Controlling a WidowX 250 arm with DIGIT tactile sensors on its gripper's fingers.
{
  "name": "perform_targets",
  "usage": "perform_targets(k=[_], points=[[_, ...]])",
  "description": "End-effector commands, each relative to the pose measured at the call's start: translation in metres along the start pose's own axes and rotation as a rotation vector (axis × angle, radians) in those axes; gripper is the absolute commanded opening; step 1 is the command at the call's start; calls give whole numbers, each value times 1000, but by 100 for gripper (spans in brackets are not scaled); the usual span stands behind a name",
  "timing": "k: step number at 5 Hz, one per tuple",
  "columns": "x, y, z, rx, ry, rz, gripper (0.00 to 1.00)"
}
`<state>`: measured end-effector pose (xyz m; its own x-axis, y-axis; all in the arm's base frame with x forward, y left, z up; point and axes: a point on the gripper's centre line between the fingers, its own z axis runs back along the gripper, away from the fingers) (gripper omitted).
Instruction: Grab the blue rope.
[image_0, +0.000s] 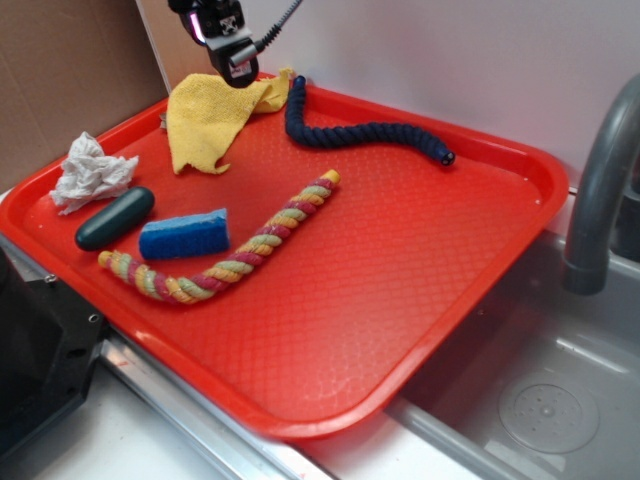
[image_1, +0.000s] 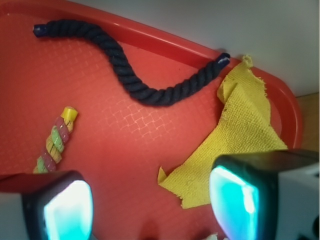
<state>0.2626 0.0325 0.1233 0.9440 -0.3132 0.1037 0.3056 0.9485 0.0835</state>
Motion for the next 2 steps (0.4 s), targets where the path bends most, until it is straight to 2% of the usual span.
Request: perform_targets(k=[1,2], points=[[34,-7,-42,30,-128,-444,100],[41,-6,-63,24,-95,-498,100]])
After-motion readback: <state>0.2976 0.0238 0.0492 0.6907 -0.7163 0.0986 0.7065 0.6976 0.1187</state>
